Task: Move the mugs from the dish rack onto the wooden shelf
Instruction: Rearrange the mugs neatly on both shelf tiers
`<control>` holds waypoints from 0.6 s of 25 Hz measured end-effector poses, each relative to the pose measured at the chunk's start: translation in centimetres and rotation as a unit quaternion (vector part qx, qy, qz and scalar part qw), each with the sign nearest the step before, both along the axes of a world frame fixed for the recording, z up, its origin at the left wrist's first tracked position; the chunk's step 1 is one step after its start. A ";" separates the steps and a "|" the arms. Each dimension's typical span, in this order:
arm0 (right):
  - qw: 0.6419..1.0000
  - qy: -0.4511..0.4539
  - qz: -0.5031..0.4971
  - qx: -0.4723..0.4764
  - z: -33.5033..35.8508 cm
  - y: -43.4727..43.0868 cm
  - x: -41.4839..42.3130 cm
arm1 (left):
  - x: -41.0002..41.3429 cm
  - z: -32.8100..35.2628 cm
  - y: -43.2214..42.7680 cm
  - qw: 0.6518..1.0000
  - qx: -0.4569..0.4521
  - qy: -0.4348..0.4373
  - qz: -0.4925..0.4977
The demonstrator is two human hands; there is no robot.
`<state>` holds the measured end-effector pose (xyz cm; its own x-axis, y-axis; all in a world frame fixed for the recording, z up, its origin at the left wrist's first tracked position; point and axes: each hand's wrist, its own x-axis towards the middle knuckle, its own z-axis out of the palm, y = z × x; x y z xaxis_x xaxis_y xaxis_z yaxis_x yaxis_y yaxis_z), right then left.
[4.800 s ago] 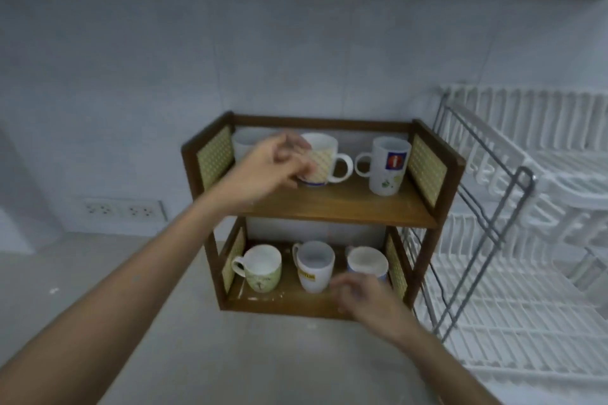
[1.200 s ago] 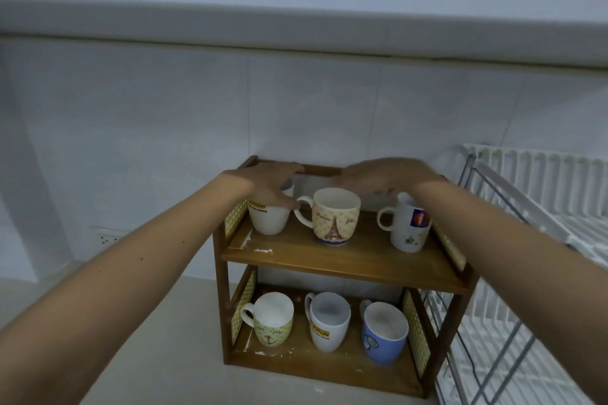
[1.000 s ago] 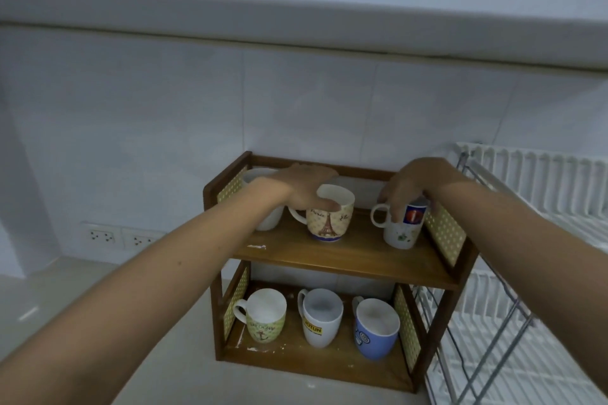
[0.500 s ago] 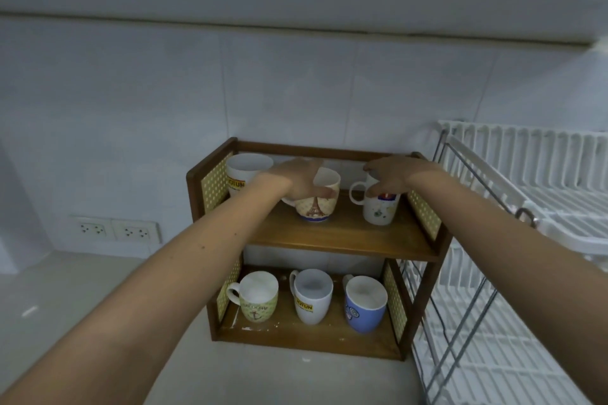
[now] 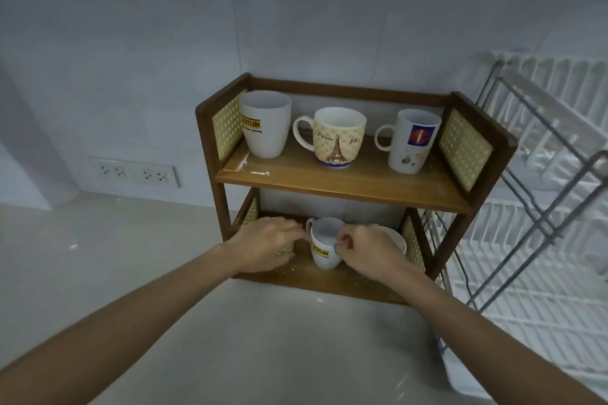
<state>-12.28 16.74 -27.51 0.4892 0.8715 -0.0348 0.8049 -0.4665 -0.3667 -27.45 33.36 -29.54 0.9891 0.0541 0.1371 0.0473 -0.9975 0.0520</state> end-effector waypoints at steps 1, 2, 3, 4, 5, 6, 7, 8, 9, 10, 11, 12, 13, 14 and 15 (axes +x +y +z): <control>0.999 -0.010 -0.004 -0.031 -0.7 1.4 0.5 | 0.5 -1.0 1.1 0.996 -0.017 0.042 0.074; 0.998 -0.024 -0.010 -0.065 -1.3 2.8 1.0 | 1.1 -1.7 2.1 0.986 -0.028 0.080 0.140; 0.993 -0.044 -0.016 -0.106 -1.7 4.2 1.6 | 1.8 -2.3 3.1 0.975 -0.033 0.114 0.189; 0.987 -0.065 -0.019 -0.149 -2.1 5.4 2.0 | 2.5 -2.8 3.8 0.965 -0.035 0.142 0.219; 0.979 -0.079 -0.022 -0.188 -2.5 6.6 2.4 | 3.2 -3.3 4.2 0.957 -0.038 0.164 0.236; 0.972 -0.081 -0.024 -0.219 -2.9 7.4 2.6 | 3.8 -3.7 4.4 0.952 -0.038 0.179 0.245; 0.969 -0.074 -0.022 -0.236 -3.2 8.0 2.8 | 4.3 -4.2 4.5 0.950 -0.038 0.185 0.247; 0.969 -0.062 -0.014 -0.237 -3.5 8.5 3.0 | 4.6 -4.5 4.7 0.950 -0.042 0.184 0.247; 0.972 -0.049 -0.002 -0.230 -3.7 8.8 3.3 | 4.9 -4.7 4.8 0.952 -0.053 0.176 0.245; 0.974 -0.038 0.009 -0.221 -3.9 9.0 3.7 | 5.0 -5.0 5.1 0.953 -0.069 0.166 0.243; 0.977 -0.027 0.019 -0.212 -3.9 9.1 4.0 | 5.0 -5.1 5.2 0.954 -0.083 0.158 0.241; 0.978 -0.016 0.029 -0.204 -3.9 9.2 4.4 | 5.1 -5.2 5.4 0.955 -0.094 0.149 0.239; 0.979 -0.009 0.042 -0.198 -3.9 9.2 4.7 | 5.2 -5.2 5.5 0.955 -0.101 0.141 0.240; 0.979 -0.008 0.059 -0.195 -4.0 9.3 4.9 | 5.3 -5.3 5.6 0.956 -0.104 0.134 0.241; 0.978 -0.009 0.079 -0.193 -4.1 9.3 5.2 | 5.4 -5.3 5.7 0.956 -0.104 0.132 0.242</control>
<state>-7.12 26.07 -31.64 0.3540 0.8597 -0.3683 0.8827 -0.4372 -0.1723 -22.04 39.08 -34.86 0.8402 0.5128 -0.1763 0.5391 -0.8252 0.1688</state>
